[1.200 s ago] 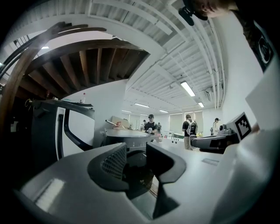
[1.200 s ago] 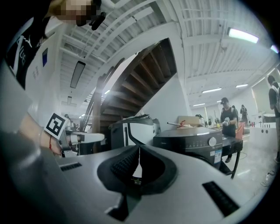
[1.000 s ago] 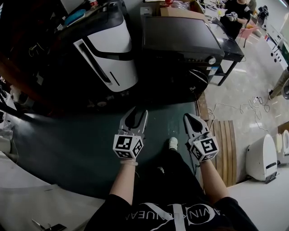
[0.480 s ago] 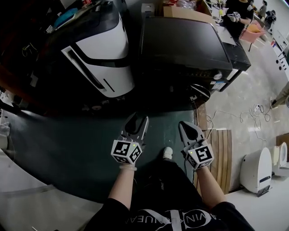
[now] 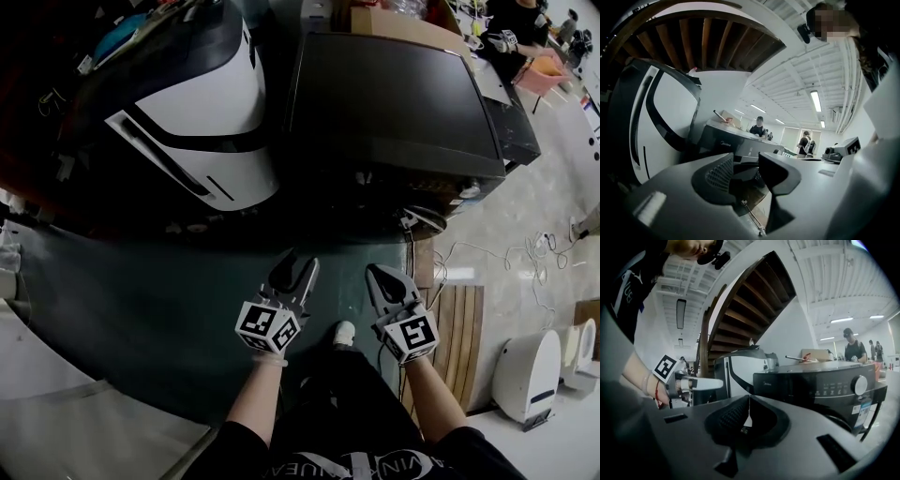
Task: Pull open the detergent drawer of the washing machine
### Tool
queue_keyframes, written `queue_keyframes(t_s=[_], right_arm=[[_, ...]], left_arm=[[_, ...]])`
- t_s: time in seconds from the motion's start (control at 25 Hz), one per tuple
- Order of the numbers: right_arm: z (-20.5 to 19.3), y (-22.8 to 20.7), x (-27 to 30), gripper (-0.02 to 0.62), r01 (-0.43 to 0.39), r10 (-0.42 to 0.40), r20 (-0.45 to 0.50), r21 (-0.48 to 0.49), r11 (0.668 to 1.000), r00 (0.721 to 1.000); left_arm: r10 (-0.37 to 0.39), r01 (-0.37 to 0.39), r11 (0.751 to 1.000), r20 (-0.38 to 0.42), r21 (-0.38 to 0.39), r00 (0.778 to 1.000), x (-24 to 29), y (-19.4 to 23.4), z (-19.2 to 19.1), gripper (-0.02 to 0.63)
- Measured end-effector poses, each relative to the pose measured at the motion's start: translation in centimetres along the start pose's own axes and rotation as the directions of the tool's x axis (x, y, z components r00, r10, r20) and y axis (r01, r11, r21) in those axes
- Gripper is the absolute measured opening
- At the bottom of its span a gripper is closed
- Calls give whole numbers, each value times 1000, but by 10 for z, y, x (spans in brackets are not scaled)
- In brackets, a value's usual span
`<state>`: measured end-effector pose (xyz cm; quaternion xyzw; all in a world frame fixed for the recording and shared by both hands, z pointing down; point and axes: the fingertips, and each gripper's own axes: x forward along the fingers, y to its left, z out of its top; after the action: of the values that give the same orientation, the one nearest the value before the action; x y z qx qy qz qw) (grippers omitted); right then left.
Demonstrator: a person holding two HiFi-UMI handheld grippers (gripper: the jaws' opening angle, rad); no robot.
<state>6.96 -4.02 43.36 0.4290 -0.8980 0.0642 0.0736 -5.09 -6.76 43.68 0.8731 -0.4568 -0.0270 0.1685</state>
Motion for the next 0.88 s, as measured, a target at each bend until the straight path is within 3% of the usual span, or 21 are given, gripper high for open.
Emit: queue_keyframes(t_s=[0.28,0.52,0.72,0.88], right_arm=[[-14,-26,33,14,-33,33,-10,29,999,999],[-25,-43,58,14,-49,50,-12,36,998,999],[-36,-53,80,14,-47,48,-17,58,997,999],[-47,-58,96,14,-45,47,-33,61,997,998]], left_arm=[[19,-14,990,30,-143,999,44,23,-13,152],[19,7,962,92,-272,996,81,44,-21,152],[11,48,918,144,-395,989,113,62,-32,152],[2,103,861,207,-497,978,135,77,-40,152]])
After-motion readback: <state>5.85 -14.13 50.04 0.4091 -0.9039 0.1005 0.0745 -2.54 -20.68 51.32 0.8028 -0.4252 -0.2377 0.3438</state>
